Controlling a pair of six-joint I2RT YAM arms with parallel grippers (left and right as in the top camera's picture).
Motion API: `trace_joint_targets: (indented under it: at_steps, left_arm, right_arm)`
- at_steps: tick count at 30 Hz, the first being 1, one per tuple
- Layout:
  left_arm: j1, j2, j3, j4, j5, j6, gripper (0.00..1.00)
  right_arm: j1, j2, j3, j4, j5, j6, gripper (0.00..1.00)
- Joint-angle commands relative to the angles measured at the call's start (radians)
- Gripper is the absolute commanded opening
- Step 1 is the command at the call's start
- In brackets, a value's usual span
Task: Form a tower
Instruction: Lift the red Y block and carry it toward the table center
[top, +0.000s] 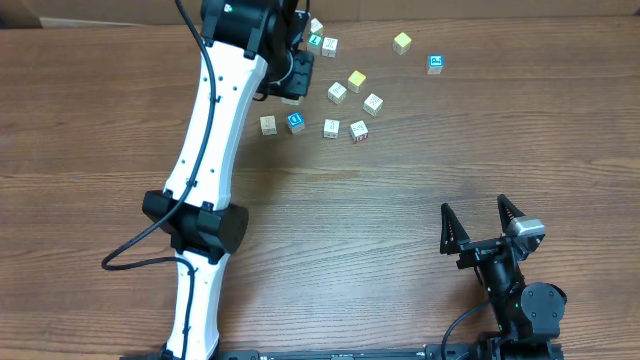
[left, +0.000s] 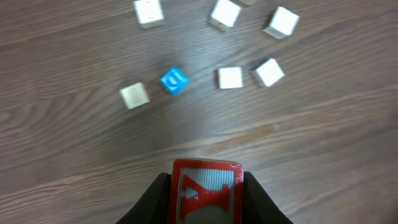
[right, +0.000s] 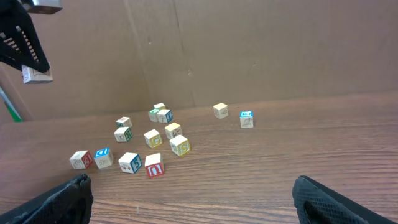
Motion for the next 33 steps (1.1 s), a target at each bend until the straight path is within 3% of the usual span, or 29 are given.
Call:
trace_joint_targets:
  at_steps: [1,5,9,16,28,33]
  left_arm:
    - [-0.043,-0.071,-0.040,-0.002,0.043,-0.013,0.20]
    - [-0.080,-0.181,-0.172,-0.002,-0.028,-0.029,0.20]
    - [-0.111,-0.330,-0.421,-0.002,-0.054,-0.079,0.20]
    - [-0.149,-0.394,-0.685,0.013,-0.055,-0.169,0.17]
    - [-0.247,-0.393,-1.086,0.402,-0.059,-0.385,0.18]
    - [-0.299,-0.393,-1.224,0.589,-0.198,-0.486,0.18]
  right_arm:
    - [0.008,-0.008,-0.010,0.005,0.007,-0.002,1.00]
    - [0.008,-0.008,-0.010,0.005,0.007,-0.002,1.00]
    - [0.008,-0.008,-0.010,0.005,0.007,-0.002,1.00]
    - [0.008,-0.008,-0.010,0.005,0.007,-0.002,1.00]
    - [0.008,-0.008,-0.010,0.005,0.007,-0.002,1.00]
    - [0.008,-0.008,-0.010,0.005,0.007,-0.002,1.00]
